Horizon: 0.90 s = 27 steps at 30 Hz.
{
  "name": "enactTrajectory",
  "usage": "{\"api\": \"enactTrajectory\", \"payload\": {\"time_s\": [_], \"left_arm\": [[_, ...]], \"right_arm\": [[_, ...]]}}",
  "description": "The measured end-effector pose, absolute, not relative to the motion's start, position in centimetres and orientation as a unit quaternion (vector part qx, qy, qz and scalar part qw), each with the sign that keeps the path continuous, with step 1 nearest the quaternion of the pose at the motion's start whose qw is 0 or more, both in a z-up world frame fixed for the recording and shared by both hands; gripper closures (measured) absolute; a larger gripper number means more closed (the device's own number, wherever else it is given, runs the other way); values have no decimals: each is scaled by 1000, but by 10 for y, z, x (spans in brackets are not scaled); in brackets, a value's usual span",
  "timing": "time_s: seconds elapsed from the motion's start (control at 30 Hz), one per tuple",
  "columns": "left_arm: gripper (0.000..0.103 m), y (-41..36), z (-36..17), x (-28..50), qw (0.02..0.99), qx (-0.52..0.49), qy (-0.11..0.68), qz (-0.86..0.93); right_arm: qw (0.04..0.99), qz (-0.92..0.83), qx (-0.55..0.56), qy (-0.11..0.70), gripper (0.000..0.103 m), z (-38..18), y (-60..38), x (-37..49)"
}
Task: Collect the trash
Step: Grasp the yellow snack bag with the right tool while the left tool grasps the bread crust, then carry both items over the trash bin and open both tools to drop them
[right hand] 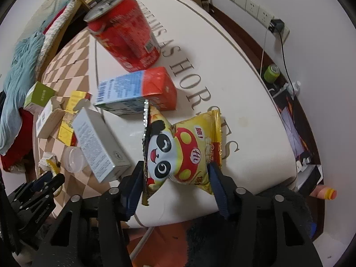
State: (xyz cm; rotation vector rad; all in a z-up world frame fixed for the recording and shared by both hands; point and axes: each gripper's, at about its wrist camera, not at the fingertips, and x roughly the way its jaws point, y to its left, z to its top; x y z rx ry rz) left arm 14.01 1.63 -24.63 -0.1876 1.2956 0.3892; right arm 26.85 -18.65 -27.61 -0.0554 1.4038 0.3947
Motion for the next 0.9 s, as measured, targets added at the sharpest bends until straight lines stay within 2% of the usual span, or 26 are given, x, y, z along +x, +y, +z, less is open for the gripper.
{"api": "enactTrajectory", "payload": {"time_s": [0.43, 0.9], "left_arm": [[71, 61, -200, 112, 816, -113, 526, 210], [71, 113, -124, 74, 848, -147, 443, 252]], "right_arm": [[781, 245, -29, 574, 50, -215, -168, 241], [816, 317, -40, 483, 51, -139, -104, 205]]}}
